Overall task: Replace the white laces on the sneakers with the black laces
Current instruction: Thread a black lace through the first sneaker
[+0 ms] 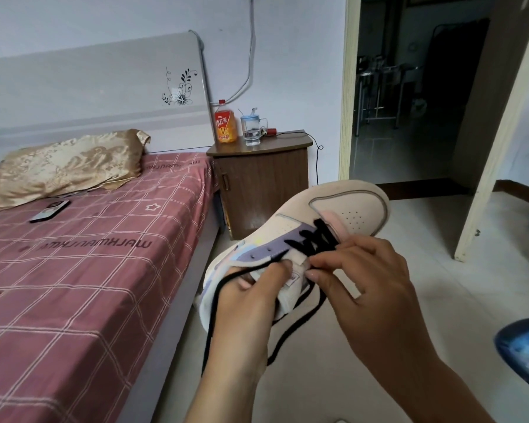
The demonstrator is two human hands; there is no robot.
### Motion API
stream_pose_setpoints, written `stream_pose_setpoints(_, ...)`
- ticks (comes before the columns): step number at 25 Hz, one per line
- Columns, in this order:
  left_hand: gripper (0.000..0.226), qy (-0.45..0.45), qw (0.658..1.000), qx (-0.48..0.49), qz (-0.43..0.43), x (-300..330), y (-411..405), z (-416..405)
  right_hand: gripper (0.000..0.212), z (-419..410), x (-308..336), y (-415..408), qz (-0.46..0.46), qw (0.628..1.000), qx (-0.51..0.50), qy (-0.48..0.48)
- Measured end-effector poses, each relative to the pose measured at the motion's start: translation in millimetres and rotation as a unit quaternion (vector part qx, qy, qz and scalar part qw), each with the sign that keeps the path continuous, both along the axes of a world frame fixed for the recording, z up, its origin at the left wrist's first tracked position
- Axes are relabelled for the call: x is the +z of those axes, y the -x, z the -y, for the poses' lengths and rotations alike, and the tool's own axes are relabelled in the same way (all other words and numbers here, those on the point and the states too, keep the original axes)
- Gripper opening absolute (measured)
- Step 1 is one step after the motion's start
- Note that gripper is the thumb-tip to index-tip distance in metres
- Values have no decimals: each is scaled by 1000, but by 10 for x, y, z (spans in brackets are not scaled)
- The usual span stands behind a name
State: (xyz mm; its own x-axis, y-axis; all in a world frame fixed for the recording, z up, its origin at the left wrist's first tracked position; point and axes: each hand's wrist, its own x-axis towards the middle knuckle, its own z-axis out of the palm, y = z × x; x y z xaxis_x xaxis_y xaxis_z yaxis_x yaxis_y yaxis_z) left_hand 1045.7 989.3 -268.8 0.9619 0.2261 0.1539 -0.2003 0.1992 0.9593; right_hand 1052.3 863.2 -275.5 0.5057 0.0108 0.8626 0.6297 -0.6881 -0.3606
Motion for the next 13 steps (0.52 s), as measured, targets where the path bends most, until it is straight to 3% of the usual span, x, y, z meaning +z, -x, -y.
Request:
stream_pose_setpoints(6,21,39,999,5,16,2,-1,20,21,-33,22,118,-17,998,-32,-44)
stream_pose_setpoints(10,11,33,999,27,19,12,21,13,14,-44,45,148,-21,999,-13,-31)
stream_pose_setpoints(13,6,26,999,45,8,21,39,10,21,-53,49,154,-14,999,-24,-31)
